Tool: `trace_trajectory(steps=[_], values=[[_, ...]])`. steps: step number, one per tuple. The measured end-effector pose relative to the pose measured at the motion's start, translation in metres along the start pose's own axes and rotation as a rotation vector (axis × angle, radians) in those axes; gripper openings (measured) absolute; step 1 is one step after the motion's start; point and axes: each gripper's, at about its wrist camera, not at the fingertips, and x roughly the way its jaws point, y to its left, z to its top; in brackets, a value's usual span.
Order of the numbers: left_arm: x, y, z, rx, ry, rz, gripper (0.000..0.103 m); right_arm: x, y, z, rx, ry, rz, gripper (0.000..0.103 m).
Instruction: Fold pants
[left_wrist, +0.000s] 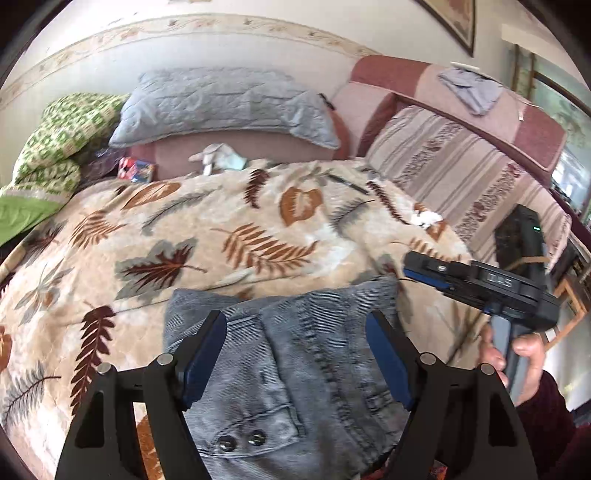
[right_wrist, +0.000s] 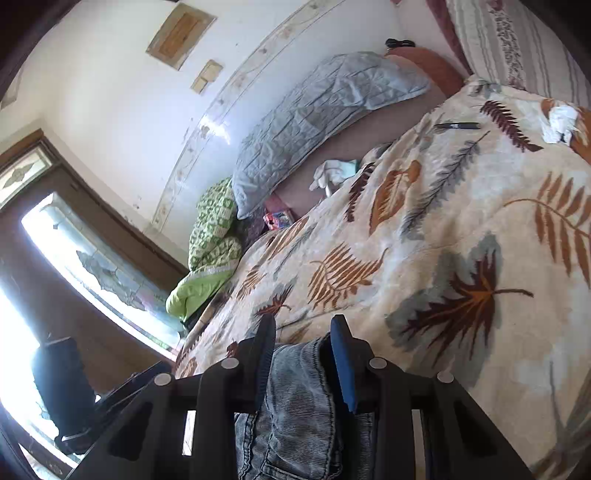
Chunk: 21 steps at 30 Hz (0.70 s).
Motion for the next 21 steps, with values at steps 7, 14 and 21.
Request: trace_trajectory(steps=[7, 14, 21], values=[[0.064, 0.047, -0.021, -0.056, 0.133, 0.168, 0.078, 0.041, 0.044, -0.021, -0.207, 0.082, -0.045, 0.034], [0.099, 0.064, -0.043, -0.081, 0.182, 0.138, 0.096, 0.09, -0.001, -0.027, -0.115, 0.239, -0.244, 0.055], [0.093, 0.065, -0.045, -0.102, 0.171, 0.125, 0.098, 0.095, -0.016, -0.027, -0.088, 0.272, -0.198, 0.056]])
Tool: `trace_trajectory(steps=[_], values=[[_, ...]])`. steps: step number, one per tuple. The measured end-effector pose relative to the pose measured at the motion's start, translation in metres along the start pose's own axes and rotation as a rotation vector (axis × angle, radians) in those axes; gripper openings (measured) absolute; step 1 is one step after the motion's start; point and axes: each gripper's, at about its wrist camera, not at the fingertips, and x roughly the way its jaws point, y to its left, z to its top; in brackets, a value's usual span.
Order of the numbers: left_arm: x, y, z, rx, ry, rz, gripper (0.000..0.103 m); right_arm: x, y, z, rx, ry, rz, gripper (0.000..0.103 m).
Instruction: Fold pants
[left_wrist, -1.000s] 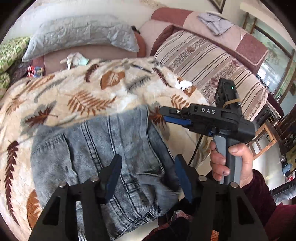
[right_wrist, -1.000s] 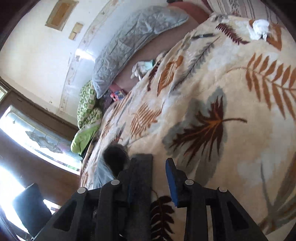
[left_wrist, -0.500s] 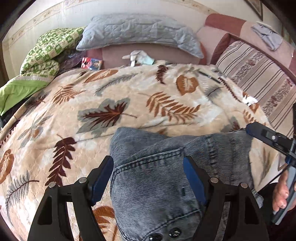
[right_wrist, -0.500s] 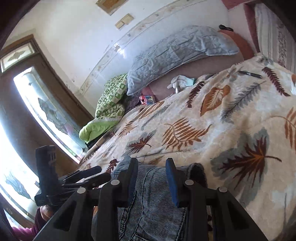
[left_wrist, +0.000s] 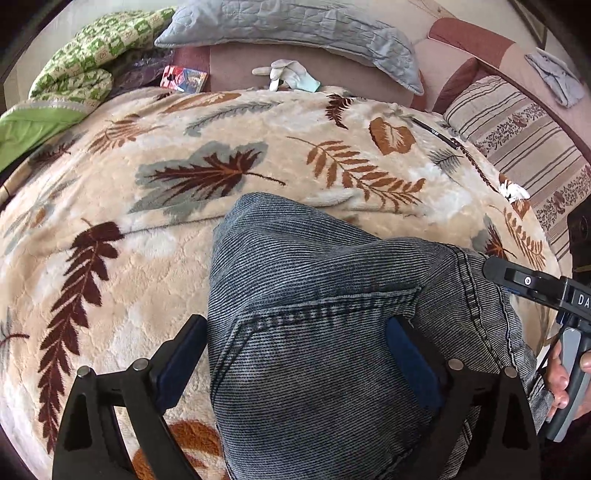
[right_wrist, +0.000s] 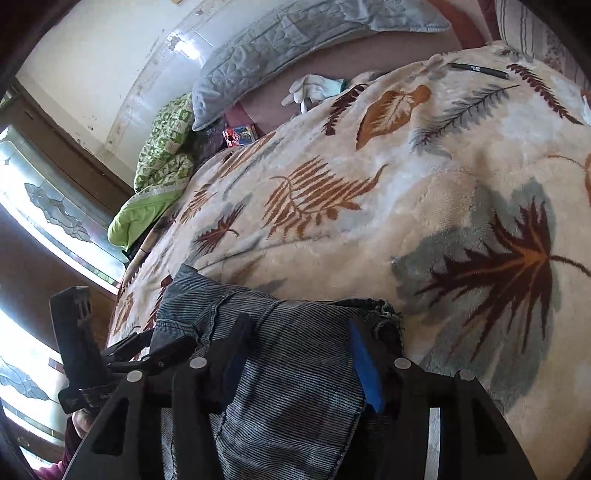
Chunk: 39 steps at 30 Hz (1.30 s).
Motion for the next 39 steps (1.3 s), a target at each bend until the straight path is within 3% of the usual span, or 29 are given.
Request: trace_trajectory(steps=[3, 10, 15, 19, 21, 23, 27, 33, 39], values=[[-0.016, -0.003, -0.004, 0.019, -0.038, 0.038, 0.097, -0.011, 0.009, -0.002, -0.016, -0.02, -0.015, 0.058], [-0.052, 0.0, -0.009, 0.013, -0.143, 0.12, 0.097, -0.046, 0.038, -0.023, -0.196, -0.11, -0.033, 0.058], [-0.063, 0.001, -0.018, 0.0, -0.166, 0.165, 0.097, -0.062, 0.054, -0.047, -0.283, -0.13, -0.036, 0.058], [-0.062, 0.0, -0.027, 0.014, -0.161, 0.238, 0.097, -0.049, 0.059, -0.071, -0.29, -0.044, -0.065, 0.058], [-0.051, 0.0, -0.034, 0.029, -0.115, 0.275, 0.097, -0.028, 0.059, -0.083, -0.319, 0.033, -0.138, 0.058], [-0.041, 0.0, -0.04, 0.034, -0.075, 0.286, 0.097, -0.027, 0.066, -0.086, -0.375, 0.017, -0.176, 0.058], [-0.048, -0.001, -0.04, 0.036, -0.108, 0.283, 0.097, -0.033, 0.054, -0.074, -0.276, 0.018, -0.108, 0.058], [-0.068, -0.001, -0.035, 0.024, -0.198, 0.305, 0.097, -0.07, 0.053, -0.059, -0.197, -0.178, -0.015, 0.063], [-0.095, 0.012, -0.028, -0.023, -0.318, 0.387, 0.097, -0.087, 0.058, -0.053, -0.186, -0.3, -0.017, 0.064]])
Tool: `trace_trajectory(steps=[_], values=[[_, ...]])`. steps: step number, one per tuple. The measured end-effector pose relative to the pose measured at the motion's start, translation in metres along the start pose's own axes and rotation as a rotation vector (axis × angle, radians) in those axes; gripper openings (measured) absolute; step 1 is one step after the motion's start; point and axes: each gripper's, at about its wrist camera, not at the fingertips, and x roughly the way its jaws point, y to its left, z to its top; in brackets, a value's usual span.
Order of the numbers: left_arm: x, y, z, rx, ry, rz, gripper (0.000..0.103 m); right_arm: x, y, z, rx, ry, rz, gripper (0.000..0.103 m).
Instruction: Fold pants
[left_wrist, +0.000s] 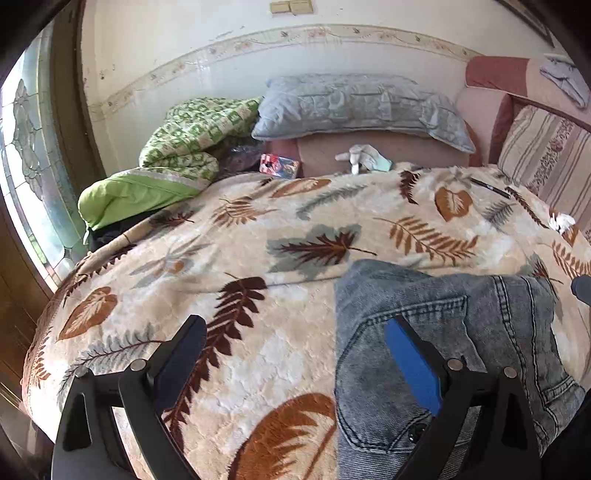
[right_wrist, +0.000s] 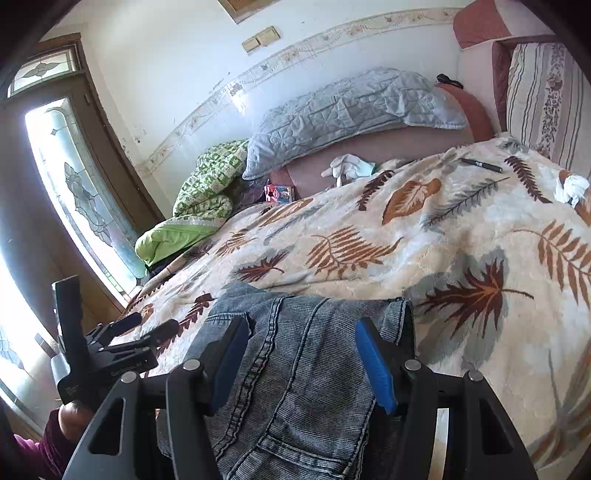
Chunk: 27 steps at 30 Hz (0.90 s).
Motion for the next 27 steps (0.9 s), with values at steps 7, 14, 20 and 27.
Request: trace_trajectory(steps=[7, 14, 20, 27], values=[[0.001, 0.024, 0.005, -0.058, -0.007, 0.063, 0.098, 0.002, 0.002, 0.0, -0.014, -0.015, -0.025, 0.065], [-0.002, 0.03, 0.005, -0.072, -0.015, 0.071, 0.098, 0.0, -0.002, 0.0, 0.003, -0.026, -0.048, 0.065], [-0.003, 0.033, 0.005, -0.077, -0.013, 0.077, 0.098, -0.001, 0.0, -0.001, -0.004, -0.027, -0.053, 0.065], [0.0, 0.035, 0.004, -0.077, -0.004, 0.079, 0.098, -0.002, -0.001, -0.001, -0.004, -0.032, -0.056, 0.066]])
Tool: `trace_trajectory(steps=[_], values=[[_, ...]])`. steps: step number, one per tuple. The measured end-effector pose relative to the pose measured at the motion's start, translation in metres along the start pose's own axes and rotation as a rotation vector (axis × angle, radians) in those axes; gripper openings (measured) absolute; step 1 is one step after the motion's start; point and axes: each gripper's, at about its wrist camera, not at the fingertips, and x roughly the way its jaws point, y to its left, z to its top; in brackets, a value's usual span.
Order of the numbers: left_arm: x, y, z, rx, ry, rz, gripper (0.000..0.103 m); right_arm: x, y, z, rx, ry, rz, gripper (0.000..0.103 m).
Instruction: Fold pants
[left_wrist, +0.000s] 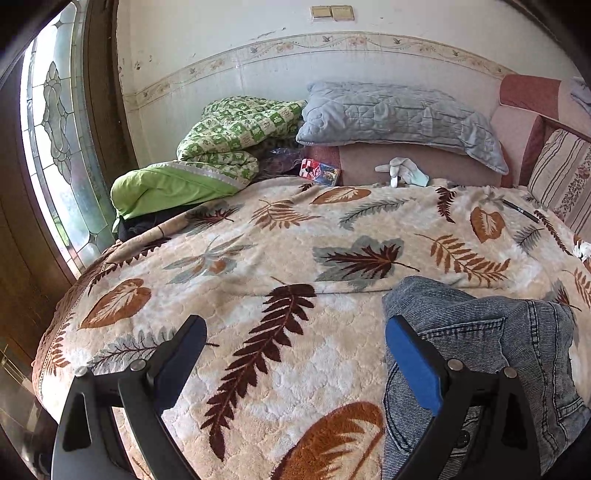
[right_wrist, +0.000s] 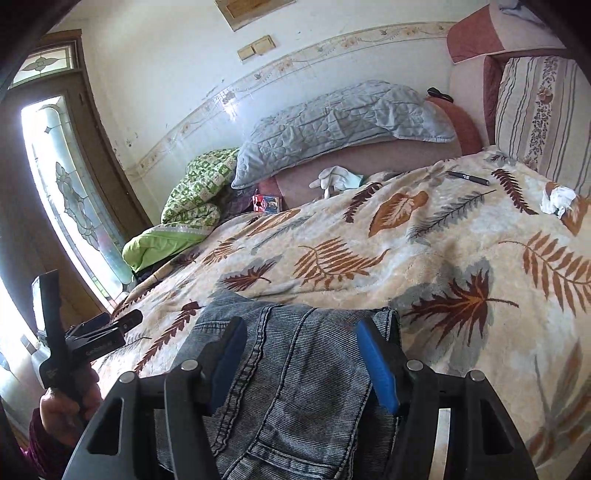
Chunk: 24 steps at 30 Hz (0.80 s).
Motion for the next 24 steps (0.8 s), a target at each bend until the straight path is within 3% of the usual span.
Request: trace_trajectory(steps=[8, 15, 24], values=[[-0.006, -0.008, -0.005, 0.036, 0.002, -0.015, 0.098, 0.001, -0.006, 0.002, 0.029, -0.002, 0.01, 0.067], [-0.038, 0.005, -0.021, 0.078, -0.042, 0.09, 0.098, 0.03, -0.001, 0.009, 0.063, 0.055, 0.058, 0.067], [-0.072, 0.02, -0.019, 0.135, -0.045, 0.173, 0.098, 0.054, 0.035, 0.007, -0.058, 0.075, 0.096, 0.067]])
